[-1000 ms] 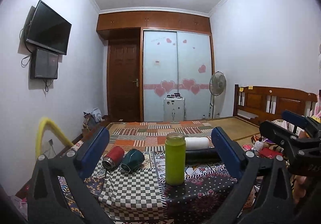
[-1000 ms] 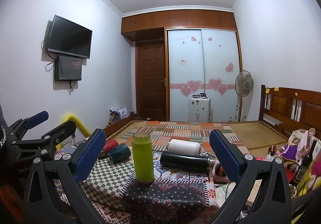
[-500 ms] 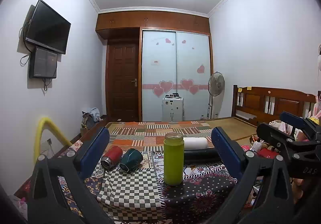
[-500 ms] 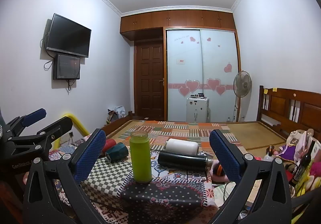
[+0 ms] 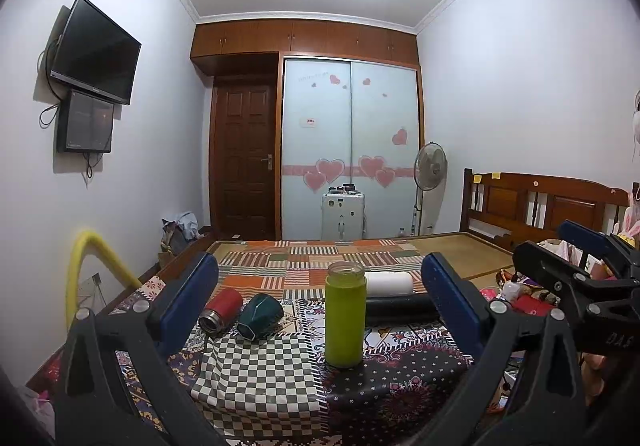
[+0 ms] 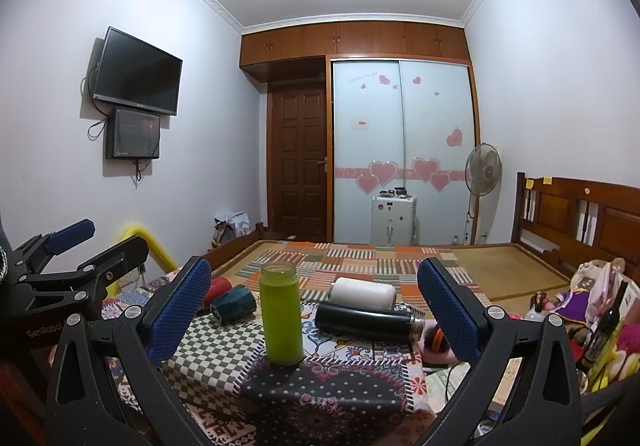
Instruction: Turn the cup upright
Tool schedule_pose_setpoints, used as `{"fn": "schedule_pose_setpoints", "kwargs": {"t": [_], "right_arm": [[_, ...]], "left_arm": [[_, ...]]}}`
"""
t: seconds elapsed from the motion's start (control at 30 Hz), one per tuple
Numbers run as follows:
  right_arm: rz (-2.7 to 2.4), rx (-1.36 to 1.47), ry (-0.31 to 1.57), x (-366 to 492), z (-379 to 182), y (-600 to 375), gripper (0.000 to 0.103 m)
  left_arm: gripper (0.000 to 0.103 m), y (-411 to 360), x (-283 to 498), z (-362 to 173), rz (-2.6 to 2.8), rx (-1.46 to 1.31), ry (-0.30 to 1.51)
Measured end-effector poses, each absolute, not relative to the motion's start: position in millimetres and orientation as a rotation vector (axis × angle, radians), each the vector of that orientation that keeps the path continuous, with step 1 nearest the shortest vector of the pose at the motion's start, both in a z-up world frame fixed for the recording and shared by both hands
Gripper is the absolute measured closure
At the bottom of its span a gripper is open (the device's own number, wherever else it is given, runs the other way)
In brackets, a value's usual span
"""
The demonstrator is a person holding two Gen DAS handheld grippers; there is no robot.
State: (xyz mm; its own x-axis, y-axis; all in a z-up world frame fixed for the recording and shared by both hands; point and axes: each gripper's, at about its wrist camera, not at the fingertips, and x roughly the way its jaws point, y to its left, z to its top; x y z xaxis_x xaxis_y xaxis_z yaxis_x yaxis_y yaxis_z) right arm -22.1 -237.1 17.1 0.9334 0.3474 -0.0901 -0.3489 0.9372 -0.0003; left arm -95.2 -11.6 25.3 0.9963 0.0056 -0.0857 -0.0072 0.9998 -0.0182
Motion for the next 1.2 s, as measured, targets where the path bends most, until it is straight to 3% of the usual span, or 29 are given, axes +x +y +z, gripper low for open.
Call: {"fn": "schedule_pose_setpoints", "kwargs": {"t": [1.2], "right_arm": [[0.349, -0.01, 0.088, -22.3, 19.3, -237.6, 0.0]], "left_arm": [[0.0, -10.1, -87.6, 20.1, -0.027, -0.028, 0.109]]}}
